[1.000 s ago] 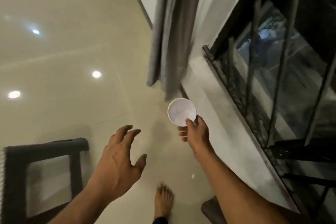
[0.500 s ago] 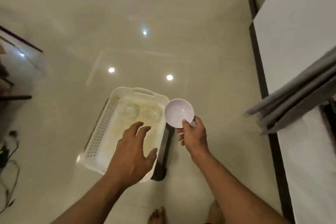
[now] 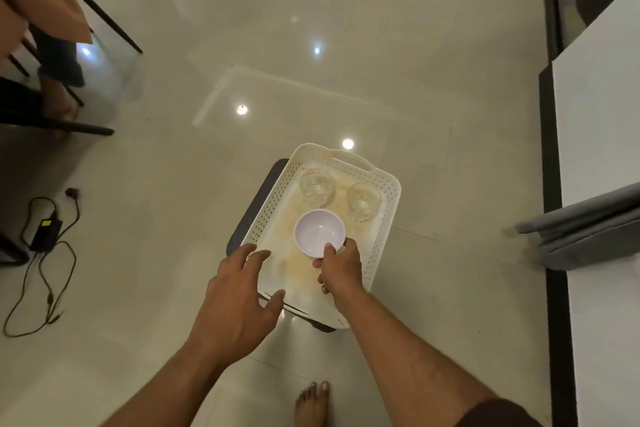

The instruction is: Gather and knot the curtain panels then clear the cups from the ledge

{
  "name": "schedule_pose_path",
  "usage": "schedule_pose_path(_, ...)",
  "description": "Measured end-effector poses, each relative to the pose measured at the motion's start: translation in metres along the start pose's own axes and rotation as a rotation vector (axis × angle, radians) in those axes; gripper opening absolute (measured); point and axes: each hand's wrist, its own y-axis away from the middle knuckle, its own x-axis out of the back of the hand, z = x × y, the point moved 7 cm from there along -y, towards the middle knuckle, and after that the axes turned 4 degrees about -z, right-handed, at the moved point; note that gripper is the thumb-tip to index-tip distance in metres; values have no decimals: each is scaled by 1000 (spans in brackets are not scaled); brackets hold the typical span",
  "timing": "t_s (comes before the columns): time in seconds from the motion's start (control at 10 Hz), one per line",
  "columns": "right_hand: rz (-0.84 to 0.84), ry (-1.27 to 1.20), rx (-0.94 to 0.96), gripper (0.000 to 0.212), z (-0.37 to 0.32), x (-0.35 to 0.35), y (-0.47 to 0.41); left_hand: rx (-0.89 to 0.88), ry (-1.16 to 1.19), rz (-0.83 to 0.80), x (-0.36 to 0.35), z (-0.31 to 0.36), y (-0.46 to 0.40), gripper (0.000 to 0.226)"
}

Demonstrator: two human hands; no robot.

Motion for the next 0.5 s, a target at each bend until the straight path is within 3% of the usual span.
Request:
schedule_pose_path(0.4,39,29,-55,33,25,-13,-18,23,68,3,-10,-24,3,68)
schedule_pose_path(0.5,33,50,-66,44,23,-13,-15,24,46,2,-9,-20,-1,69)
